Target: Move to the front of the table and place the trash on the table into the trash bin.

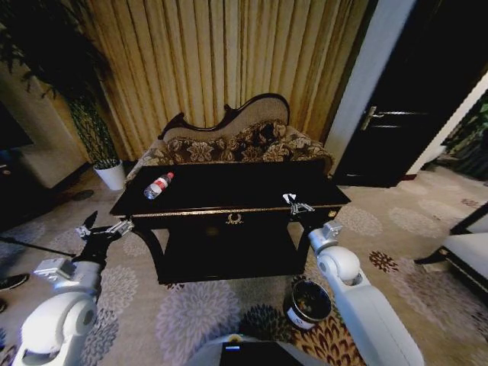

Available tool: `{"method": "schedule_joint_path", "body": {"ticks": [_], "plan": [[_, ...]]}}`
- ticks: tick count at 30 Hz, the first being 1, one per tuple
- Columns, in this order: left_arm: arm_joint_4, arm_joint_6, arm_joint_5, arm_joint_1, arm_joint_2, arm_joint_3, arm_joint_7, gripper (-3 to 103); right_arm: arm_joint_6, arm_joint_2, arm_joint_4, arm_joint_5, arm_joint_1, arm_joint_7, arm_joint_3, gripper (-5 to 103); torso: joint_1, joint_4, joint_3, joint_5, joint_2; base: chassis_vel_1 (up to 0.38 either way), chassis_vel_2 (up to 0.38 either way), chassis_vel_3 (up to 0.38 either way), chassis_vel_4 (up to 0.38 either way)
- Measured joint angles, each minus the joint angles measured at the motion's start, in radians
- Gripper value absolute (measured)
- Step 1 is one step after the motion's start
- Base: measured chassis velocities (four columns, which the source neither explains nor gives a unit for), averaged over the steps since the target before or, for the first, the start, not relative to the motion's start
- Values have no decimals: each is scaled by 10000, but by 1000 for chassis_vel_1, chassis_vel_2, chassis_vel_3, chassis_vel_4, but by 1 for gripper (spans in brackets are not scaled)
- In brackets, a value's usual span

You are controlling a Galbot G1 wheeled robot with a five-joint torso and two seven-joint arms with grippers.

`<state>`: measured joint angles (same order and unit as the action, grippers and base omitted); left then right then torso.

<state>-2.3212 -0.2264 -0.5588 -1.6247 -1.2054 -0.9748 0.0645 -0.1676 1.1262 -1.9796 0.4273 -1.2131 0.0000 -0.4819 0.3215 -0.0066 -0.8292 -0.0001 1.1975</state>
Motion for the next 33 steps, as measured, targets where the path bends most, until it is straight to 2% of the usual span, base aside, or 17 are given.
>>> {"method": "schedule_joint_path", "body": {"ticks": [5,12,15,17,19,20,22,26,33], "plan": [[8,5,15,0,-18,7,-5,100,96,52,234,-60,-54,-1,4,0,-10,1,4,-2,6,112,-120,-121,136],[48,67,-107,-23,12,-179,-8,100,138,83,1694,-176,-399,0,-251,0,5,1,-4,1,-4,13,-11,-17,12],[142,196,-54,12,-60,-224,-33,100,380,15,3102,-712,-797,-1,-318,0,9,-1,-5,3,-7,-22,24,41,-14],[149,216,6,41,-104,-225,-57,100,443,14,3386,-831,-847,-1,-324,0,9,-2,-5,0,-7,-12,18,31,-9],[135,239,62,105,-183,-237,-102,100,631,34,4628,-1323,-905,-1,-313,0,1,-1,0,1,-1,0,0,0,0],[135,239,62,105,-183,-237,-102,100,631,34,4628,-1323,-905,-1,-313,0,1,-1,0,1,-1,0,0,0,0],[122,247,62,118,-203,-280,-106,100,660,83,5439,-1887,-873,-1,-270,0,-4,-3,1,1,2,0,0,0,0],[148,279,42,48,-228,-332,-104,100,665,369,6841,-2962,-465,-2,-79,0,-3,-1,0,1,2,0,0,0,0],[170,332,27,-76,-259,-417,-94,100,677,823,8817,-3914,402,-2,110,0,1,6,-1,0,0,0,0,0,0]]}}
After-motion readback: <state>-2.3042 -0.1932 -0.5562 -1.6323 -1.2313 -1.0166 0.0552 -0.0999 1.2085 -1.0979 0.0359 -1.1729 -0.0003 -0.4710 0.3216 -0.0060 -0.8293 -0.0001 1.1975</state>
